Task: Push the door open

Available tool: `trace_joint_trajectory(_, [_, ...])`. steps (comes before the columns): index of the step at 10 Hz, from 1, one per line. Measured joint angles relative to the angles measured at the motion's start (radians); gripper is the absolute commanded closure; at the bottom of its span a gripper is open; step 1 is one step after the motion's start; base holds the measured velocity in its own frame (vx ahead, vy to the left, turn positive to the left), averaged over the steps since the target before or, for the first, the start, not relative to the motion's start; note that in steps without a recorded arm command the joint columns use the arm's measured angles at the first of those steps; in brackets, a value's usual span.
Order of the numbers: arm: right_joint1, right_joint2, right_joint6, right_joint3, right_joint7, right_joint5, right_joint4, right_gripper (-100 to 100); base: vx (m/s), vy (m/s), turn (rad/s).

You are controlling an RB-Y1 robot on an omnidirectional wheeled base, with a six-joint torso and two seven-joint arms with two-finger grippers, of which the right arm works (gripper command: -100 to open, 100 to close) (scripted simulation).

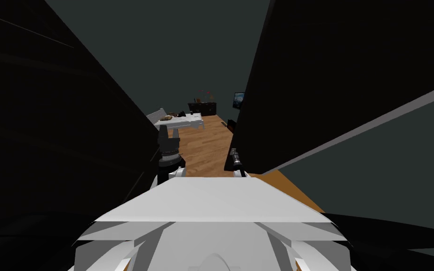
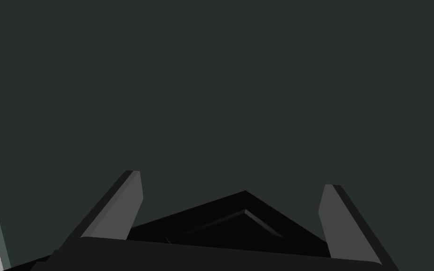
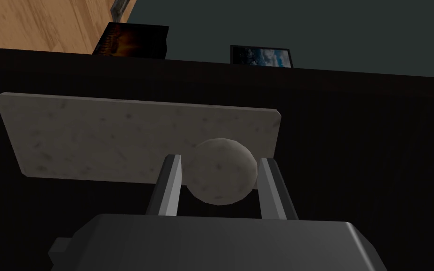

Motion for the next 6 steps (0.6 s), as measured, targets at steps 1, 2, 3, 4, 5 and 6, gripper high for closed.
trace_joint_trajectory(1, [0.006,-0.003,0.009,-0.008,0.004,-0.004,-0.009,100,0.140,0.035,-0.030])
trace_joint_trajectory(2, [-0.018,-0.001,-0.002,-0.017,0.006,-0.009,0.024,100,0.139,0.032,-0.019])
trace_joint_trajectory(3, [-0.014,-0.001,-0.001,-0.026,0.010,-0.014,0.016,100,0.181,0.060,-0.077])
trace_joint_trajectory(4, [-0.028,-0.001,-0.009,-0.037,0.012,-0.020,0.042,100,0.183,0.076,-0.077])
trace_joint_trajectory(5, [-0.042,-0.005,-0.033,-0.048,0.009,-0.026,0.080,100,0.131,0.061,-0.029])
trace_joint_trajectory(6, [-0.038,-0.008,-0.033,-0.054,0.010,-0.029,0.072,100,0.065,0.020,-0.006])
